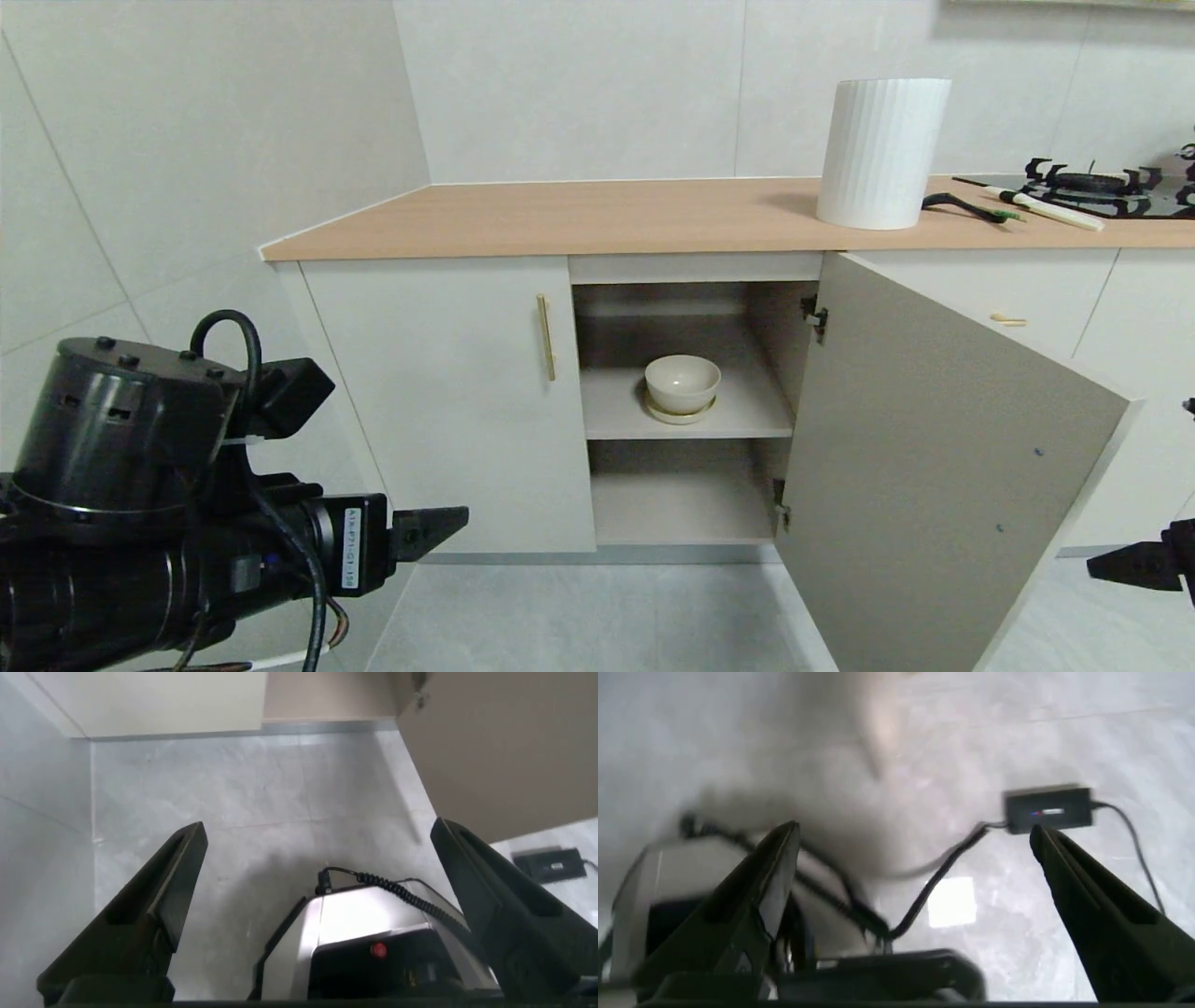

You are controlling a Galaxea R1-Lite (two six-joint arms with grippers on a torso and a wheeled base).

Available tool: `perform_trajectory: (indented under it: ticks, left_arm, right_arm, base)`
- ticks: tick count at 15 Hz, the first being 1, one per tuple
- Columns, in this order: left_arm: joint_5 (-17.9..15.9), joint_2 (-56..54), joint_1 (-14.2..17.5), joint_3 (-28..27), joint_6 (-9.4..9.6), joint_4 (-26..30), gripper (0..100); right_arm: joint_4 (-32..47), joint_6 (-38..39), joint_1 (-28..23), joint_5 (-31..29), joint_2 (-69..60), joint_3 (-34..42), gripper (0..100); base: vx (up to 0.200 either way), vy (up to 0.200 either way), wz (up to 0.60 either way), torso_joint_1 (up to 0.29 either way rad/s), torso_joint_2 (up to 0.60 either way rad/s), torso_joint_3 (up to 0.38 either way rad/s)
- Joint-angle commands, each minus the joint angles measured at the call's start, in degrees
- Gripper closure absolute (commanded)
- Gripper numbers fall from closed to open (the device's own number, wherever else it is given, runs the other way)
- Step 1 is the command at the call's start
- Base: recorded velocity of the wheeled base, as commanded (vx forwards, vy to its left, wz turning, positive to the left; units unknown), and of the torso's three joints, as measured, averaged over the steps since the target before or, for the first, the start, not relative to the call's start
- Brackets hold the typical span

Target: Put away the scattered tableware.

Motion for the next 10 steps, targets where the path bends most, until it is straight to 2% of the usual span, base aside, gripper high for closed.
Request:
perform_trajectory:
  ticks: [1, 2, 3, 4, 8, 10]
  left_arm:
    - [-0.01, 0.09, -0.03, 0.00, -0.01, 0.00, 0]
    - [-0.01, 0.09, -0.03, 0.00, -0.01, 0.00, 0]
    - [-0.01, 0.09, -0.03, 0.00, -0.10, 0.00, 0]
    - [-0.01, 0.09, -0.03, 0.00, -0.01, 0.00, 0]
    - [-0.10, 0.01, -0.03, 0.00, -0.10, 0.00, 0]
    - [-0.10, 0.09, -0.03, 0.00, -0.10, 0.00, 0]
  right_arm:
    - [0.01, -2.89, -9.55, -0.03, 0.98, -3.02, 0]
    - [-0.08, -3.59, -10.95, -0.12, 1.16, -3.11, 0]
    - [-1.57, -6.05, -15.96, -0.03, 2.48, -3.90, 0]
    - [-2.98, -6.23, -17.28, -0.03, 3.36, -3.81, 0]
    - [-13.79, -2.01, -18.33, 1.20, 13.82, -2.31, 0]
    - [-17.04, 1.33, -18.07, 4.45, 17.24, -2.14, 0]
  base:
    - [0.000, 0.000, 0.00, 0.000, 0.00, 0.000]
    - [0.000, 0.000, 0.00, 0.000, 0.00, 0.000]
    - [0.000, 0.000, 0.00, 0.000, 0.00, 0.000]
    - [0.000, 0.000, 0.00, 0.000, 0.00, 0.000]
    - [0.000, 0.000, 0.00, 0.000, 0.00, 0.000]
    - [0.000, 0.000, 0.00, 0.000, 0.00, 0.000]
